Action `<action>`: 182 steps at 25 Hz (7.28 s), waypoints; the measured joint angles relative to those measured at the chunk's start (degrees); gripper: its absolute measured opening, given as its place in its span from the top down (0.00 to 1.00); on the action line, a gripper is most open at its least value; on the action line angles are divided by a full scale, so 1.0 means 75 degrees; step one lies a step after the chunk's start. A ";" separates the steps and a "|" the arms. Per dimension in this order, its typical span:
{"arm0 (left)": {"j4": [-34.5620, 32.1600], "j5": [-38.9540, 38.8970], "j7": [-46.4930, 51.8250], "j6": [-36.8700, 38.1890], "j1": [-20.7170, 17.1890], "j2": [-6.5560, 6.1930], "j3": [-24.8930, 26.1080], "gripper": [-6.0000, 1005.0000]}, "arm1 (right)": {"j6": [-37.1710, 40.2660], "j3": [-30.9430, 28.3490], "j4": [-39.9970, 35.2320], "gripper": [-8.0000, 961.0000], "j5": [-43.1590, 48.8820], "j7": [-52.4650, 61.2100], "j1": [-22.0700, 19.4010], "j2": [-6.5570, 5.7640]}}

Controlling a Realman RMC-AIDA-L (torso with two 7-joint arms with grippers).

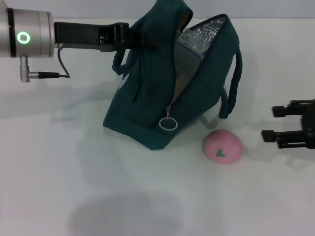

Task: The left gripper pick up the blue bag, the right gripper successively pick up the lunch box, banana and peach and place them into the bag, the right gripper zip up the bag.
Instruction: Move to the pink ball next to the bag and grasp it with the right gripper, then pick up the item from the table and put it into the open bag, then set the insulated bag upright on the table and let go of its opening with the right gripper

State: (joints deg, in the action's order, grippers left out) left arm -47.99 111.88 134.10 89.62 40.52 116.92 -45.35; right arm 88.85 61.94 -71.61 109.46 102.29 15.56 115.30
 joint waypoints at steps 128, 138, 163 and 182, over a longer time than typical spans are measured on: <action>-0.0007 -0.0212 -0.0147 0.0064 0.0000 0.0114 -0.0060 0.94 | 0.0580 -0.1163 0.4360 0.92 -0.3866 -0.5218 0.2020 0.0071; 0.0000 -0.0262 -0.0137 0.0075 0.0000 0.0120 -0.0058 0.94 | -0.1771 0.0990 0.4798 0.96 -0.4403 -0.5622 0.2485 0.0094; 0.0000 -0.0217 -0.0197 0.0071 -0.0038 0.0089 -0.0058 0.94 | -0.1026 0.1266 0.3724 0.29 -0.6082 -0.5914 0.0869 -0.0031; 0.0012 -0.0197 -0.0197 -0.0007 -0.0073 0.0063 -0.0023 0.94 | -0.2595 0.0876 0.5543 0.10 -0.5543 -0.6769 0.0887 0.0004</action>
State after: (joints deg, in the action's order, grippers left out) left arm -47.90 110.40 132.62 89.57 39.97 117.39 -45.52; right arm 69.38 68.51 -30.03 67.88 51.52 22.21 115.33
